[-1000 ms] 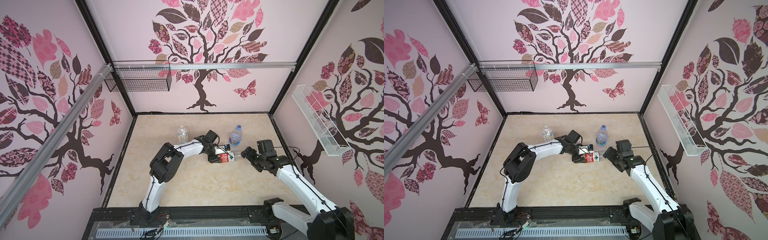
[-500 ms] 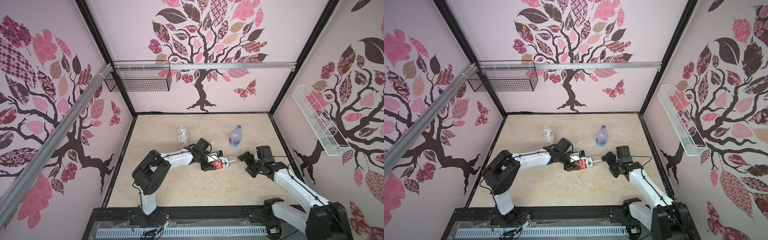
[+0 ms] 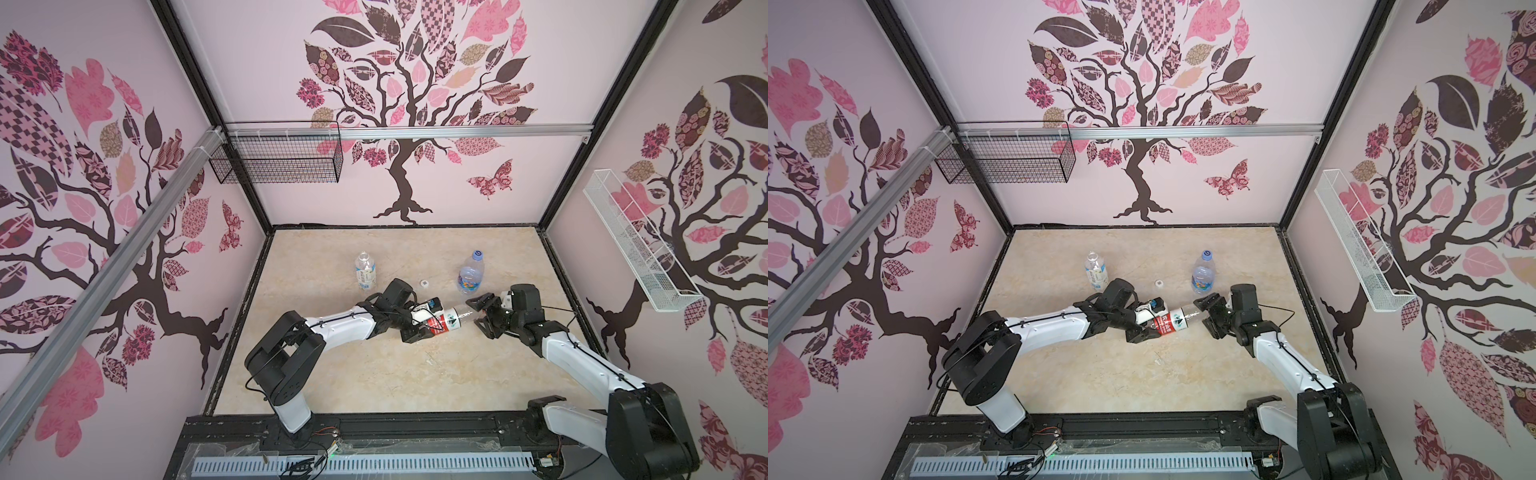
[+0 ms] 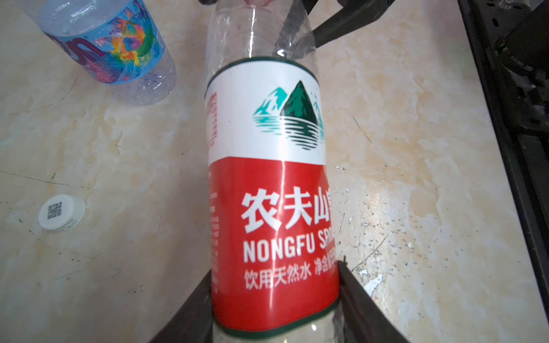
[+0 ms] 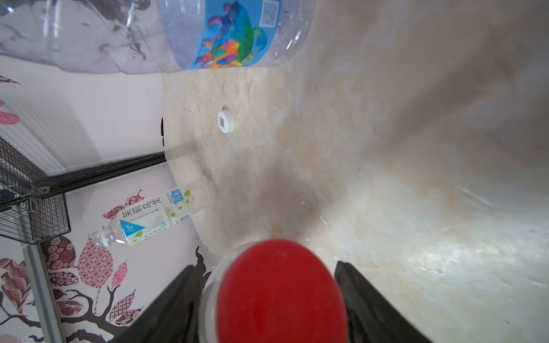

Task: Screw on the bottle caps
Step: Pick up the plastic bottle at the center of the board.

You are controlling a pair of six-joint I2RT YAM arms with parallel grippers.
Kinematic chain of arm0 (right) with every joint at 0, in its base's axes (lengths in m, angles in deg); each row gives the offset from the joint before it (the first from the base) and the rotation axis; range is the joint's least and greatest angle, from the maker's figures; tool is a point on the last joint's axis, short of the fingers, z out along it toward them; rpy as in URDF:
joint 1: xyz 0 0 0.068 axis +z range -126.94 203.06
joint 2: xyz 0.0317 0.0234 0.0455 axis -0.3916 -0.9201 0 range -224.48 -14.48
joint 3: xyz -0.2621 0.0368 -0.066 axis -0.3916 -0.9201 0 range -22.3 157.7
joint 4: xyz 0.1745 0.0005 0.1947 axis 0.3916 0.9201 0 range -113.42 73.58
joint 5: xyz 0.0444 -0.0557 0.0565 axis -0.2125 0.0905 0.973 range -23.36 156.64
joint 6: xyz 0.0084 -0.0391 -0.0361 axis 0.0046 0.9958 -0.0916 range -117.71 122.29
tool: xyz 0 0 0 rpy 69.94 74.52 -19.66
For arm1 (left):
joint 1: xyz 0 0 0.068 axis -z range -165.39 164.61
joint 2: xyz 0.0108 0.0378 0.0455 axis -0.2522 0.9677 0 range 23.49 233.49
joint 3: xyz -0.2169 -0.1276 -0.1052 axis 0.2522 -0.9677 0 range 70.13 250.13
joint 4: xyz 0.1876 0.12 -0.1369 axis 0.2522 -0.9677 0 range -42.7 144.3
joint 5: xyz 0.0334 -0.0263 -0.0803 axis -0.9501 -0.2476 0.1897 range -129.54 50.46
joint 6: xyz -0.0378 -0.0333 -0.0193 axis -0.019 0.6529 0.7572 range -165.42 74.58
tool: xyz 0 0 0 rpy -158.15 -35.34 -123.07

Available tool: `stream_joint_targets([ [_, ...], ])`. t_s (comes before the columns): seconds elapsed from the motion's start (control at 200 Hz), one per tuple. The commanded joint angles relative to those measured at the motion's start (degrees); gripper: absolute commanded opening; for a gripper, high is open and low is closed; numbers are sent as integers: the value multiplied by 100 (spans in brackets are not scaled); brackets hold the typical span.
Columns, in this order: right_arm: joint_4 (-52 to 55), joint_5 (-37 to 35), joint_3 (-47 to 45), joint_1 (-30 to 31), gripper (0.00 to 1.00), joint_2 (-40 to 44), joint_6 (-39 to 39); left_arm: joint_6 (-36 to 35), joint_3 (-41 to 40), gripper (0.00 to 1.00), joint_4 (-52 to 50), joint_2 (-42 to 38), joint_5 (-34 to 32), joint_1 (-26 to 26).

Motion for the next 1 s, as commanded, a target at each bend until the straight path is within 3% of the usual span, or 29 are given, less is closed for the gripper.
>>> stream_joint_targets([
  [0.0, 7, 7, 266, 269, 71, 114, 293, 361, -75, 56, 459, -167, 85, 25],
  [0.175, 2, -370, 277, 476, 54, 560, 688, 508, -280, 57, 596, -496, 74, 61],
  [0.305, 276, -470, 495, 565, 45, 810, 1276, 597, -656, 68, 919, -939, -85, 121],
  [0.34, 287, -428, 536, 589, 44, 875, 1416, 642, -747, 74, 988, -1046, -146, 121],
  [0.355, 292, -409, 553, 603, 44, 904, 1480, 664, -777, 93, 1034, -1097, -166, 117],
  [0.375, 311, -392, 585, 621, 44, 927, 1573, 685, -833, 98, 1070, -1156, -216, 123],
  [0.485, 652, -491, 866, 794, 44, 1104, 2401, 931, -1094, 98, 1185, -1533, -625, 118],
  [0.64, 1438, -1296, 1408, 1083, 44, 1309, 4281, 1528, -1671, 98, 1188, -2451, -1298, -9],
  [0.785, 1933, -2530, 1823, 1083, 45, 1488, 5511, 2526, -1999, 98, 909, -3352, -1442, -762],
  [0.89, 2404, -3641, 2048, 1054, 47, 1429, 5954, 2902, -2013, 98, 382, -3817, -1761, -1225],
  [0.99, 2612, -4457, 2113, 716, 50, 1323, 5850, 3110, -1868, 98, -113, -4003, -1813, -1643],
])
